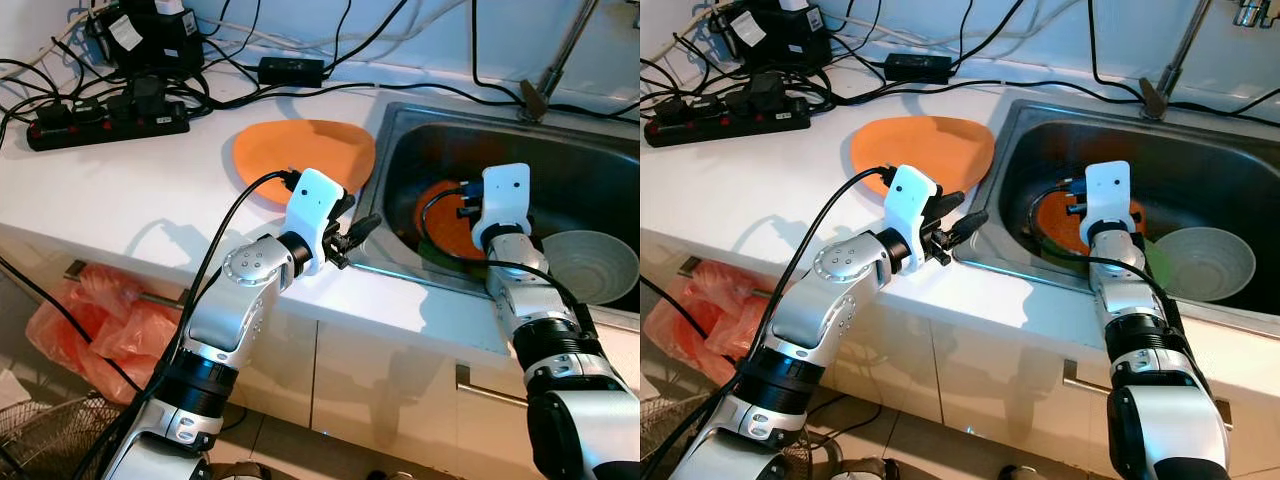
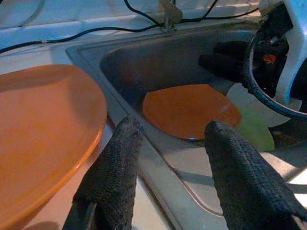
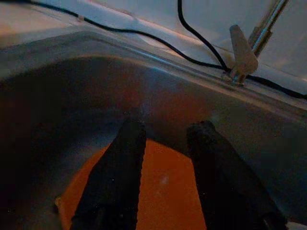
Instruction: Kitchen organization
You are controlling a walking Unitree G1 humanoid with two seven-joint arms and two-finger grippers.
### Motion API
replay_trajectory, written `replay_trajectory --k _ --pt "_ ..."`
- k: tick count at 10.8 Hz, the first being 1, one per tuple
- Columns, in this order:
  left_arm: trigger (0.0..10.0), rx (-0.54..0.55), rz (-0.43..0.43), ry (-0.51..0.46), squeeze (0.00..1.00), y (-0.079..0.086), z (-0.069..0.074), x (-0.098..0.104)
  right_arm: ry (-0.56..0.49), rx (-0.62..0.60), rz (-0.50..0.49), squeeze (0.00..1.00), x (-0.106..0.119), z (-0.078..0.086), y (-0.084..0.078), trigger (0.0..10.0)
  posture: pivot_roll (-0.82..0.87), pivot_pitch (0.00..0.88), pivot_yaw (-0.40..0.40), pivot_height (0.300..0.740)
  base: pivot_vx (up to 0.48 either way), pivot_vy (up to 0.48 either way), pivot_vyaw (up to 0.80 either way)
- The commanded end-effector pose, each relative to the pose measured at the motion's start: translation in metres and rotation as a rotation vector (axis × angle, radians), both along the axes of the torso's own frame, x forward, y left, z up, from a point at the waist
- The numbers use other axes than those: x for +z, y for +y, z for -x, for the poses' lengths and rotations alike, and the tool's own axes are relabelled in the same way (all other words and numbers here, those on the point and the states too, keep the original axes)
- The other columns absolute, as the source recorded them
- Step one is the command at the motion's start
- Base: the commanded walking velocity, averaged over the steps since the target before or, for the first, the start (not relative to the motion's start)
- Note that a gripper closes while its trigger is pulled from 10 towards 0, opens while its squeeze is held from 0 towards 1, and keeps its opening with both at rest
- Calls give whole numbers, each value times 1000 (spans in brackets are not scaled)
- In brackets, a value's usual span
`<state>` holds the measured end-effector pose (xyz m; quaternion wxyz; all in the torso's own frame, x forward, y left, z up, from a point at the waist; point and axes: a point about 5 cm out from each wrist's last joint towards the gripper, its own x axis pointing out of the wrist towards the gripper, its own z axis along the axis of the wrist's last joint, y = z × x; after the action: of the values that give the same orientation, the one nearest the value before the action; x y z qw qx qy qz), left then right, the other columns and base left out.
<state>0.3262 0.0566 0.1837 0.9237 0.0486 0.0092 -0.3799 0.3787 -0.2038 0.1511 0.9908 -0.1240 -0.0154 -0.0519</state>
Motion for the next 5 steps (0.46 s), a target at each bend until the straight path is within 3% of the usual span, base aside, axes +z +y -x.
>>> replay_trajectory --k 1,4,5 --pt "10000 -13 -15 -8 0 -2 3 1 -30 18 -19 0 5 -1 3 10000 102 87 -8 740 0 0 0" --pt "10000 62 22 -69 0 3 -4 12 -117 106 -166 0 20 -4 17 10000 102 81 -8 740 0 0 0" --pt "10000 118 75 -120 0 10 -9 25 -165 164 -271 0 29 -5 24 10000 102 81 -8 740 0 0 0"
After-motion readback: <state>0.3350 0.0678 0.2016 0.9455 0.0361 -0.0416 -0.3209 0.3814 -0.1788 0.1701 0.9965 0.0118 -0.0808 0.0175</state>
